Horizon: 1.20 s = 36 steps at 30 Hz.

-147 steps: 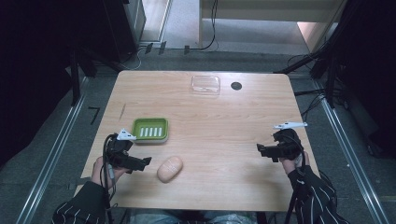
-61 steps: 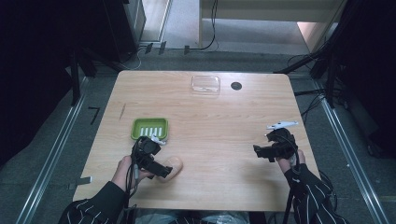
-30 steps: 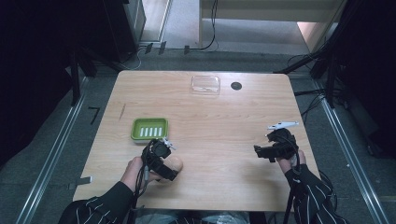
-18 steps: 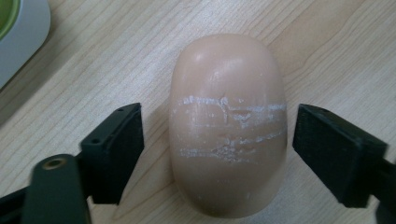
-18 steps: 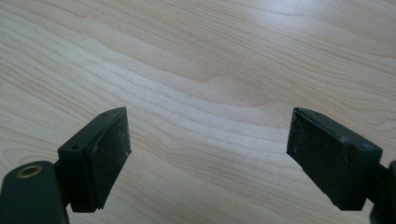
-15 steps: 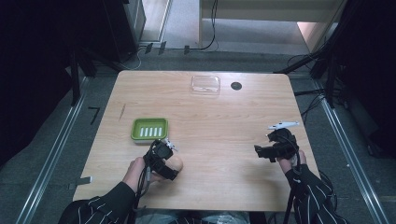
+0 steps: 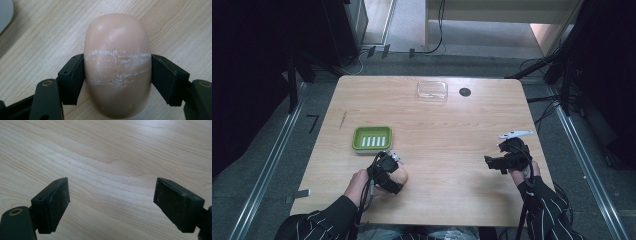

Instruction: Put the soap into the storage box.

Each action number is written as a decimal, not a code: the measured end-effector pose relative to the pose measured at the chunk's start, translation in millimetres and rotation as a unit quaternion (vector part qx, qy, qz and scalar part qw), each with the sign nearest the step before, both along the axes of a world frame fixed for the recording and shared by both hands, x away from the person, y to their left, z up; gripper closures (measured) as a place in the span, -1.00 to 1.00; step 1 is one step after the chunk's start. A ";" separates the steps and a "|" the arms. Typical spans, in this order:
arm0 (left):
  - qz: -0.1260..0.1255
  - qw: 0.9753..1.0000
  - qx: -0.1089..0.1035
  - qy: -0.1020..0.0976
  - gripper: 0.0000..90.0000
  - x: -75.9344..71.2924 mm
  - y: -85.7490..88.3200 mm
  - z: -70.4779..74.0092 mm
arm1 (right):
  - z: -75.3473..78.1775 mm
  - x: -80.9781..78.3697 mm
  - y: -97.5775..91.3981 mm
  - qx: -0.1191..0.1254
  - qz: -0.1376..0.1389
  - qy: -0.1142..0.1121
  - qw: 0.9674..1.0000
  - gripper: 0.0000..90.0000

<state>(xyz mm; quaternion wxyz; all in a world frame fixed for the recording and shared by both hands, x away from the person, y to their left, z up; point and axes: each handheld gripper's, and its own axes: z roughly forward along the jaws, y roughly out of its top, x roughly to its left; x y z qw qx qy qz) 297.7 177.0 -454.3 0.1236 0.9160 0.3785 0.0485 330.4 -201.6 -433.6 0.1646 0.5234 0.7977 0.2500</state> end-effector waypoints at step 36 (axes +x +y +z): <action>-0.023 1.000 -0.021 -0.002 -0.25 0.5 11.3 6.1 | -0.1 0.2 -0.7 0.001 0.001 0.003 1.000 -0.69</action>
